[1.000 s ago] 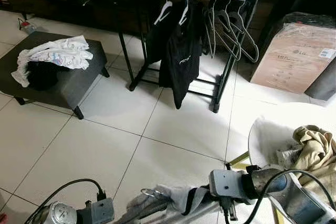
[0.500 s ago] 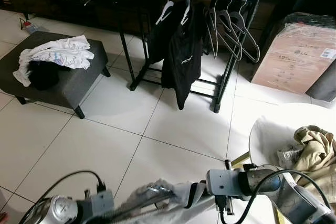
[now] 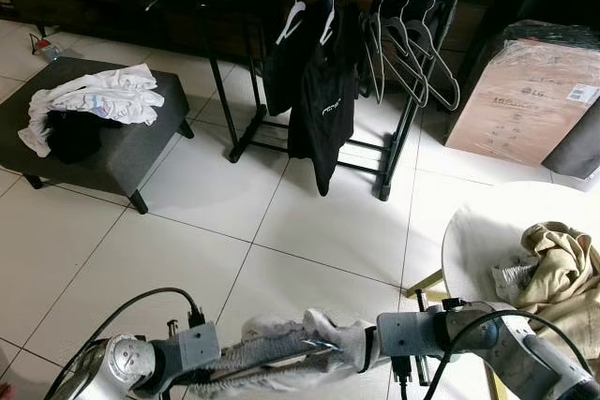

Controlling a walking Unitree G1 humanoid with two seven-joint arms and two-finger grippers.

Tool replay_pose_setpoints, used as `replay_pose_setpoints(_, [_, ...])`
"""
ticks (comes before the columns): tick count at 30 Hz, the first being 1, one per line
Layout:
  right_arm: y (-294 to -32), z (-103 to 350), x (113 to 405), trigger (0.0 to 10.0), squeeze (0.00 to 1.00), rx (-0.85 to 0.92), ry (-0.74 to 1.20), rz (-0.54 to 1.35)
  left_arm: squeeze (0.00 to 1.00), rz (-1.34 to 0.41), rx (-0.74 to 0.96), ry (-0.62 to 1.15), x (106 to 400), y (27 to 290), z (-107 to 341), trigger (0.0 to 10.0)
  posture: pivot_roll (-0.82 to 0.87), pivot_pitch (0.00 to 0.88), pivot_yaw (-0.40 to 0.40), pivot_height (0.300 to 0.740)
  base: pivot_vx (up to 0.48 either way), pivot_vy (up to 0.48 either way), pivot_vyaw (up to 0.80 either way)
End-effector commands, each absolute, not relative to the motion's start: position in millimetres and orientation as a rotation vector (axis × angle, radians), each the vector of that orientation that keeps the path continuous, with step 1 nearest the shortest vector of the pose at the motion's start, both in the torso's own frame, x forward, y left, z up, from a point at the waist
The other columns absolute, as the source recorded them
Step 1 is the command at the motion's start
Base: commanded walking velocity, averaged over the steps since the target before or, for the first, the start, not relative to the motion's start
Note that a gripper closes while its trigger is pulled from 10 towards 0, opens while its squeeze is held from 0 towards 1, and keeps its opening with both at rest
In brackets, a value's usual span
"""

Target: Hang hanger

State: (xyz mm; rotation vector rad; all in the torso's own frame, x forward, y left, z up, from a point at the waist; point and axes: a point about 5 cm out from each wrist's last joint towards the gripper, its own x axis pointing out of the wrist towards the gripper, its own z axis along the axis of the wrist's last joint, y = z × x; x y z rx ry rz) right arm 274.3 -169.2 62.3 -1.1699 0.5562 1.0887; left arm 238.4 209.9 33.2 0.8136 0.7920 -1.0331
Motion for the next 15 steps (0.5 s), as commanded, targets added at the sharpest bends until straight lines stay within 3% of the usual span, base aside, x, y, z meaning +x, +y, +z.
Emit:
replay_pose_setpoints(1, [-189,60,281,0.0,0.0,-1.26,0.61,0.968,0.0,-1.04,0.856,0.925,222,230,22,0.0,-0.07,0.219,-0.002,0.74,0.0,0.0,0.0])
replay_pose_setpoints(5, [-200,60,287,0.0,0.0,-1.296,0.629,0.881,0.0,-1.001,0.908,0.98,219,241,20,0.0,-0.07,0.219,-0.003,0.74,0.0,0.0,0.0])
replay_pose_setpoints(10, [-209,62,294,0.0,0.0,-1.384,0.625,0.804,0.0,-0.771,1.079,1.024,233,263,21,0.0,-0.07,0.22,-0.004,0.74,0.0,0.0,0.0])
replay_pose_setpoints(15, [-205,55,287,0.0,0.0,-1.364,0.658,0.875,0.0,-0.663,0.997,0.912,249,251,27,0.0,-0.07,0.221,-0.005,0.74,0.0,0.0,0.0])
